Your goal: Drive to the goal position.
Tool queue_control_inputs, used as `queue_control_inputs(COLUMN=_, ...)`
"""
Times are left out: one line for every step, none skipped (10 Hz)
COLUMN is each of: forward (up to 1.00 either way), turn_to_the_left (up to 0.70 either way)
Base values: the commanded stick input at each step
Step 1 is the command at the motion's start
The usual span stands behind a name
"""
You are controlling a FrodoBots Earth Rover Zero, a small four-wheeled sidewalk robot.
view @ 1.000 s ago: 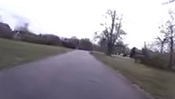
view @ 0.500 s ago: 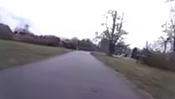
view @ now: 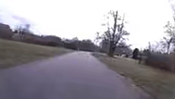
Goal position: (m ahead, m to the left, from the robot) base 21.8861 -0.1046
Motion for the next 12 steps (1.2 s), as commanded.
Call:
queue_control_inputs(forward=1.00, turn_to_the_left=0.00)
queue_control_inputs(forward=1.00, turn_to_the_left=0.00)
queue_control_inputs(forward=1.00, turn_to_the_left=0.00)
queue_control_inputs(forward=1.00, turn_to_the_left=0.00)
queue_control_inputs(forward=1.00, turn_to_the_left=0.00)
queue_control_inputs(forward=1.00, turn_to_the_left=0.00)
queue_control_inputs(forward=1.00, turn_to_the_left=0.00)
queue_control_inputs(forward=1.00, turn_to_the_left=0.00)
queue_control_inputs(forward=1.00, turn_to_the_left=0.00)
queue_control_inputs(forward=1.00, turn_to_the_left=0.00)
queue_control_inputs(forward=1.00, turn_to_the_left=0.00)
queue_control_inputs(forward=1.00, turn_to_the_left=0.00)
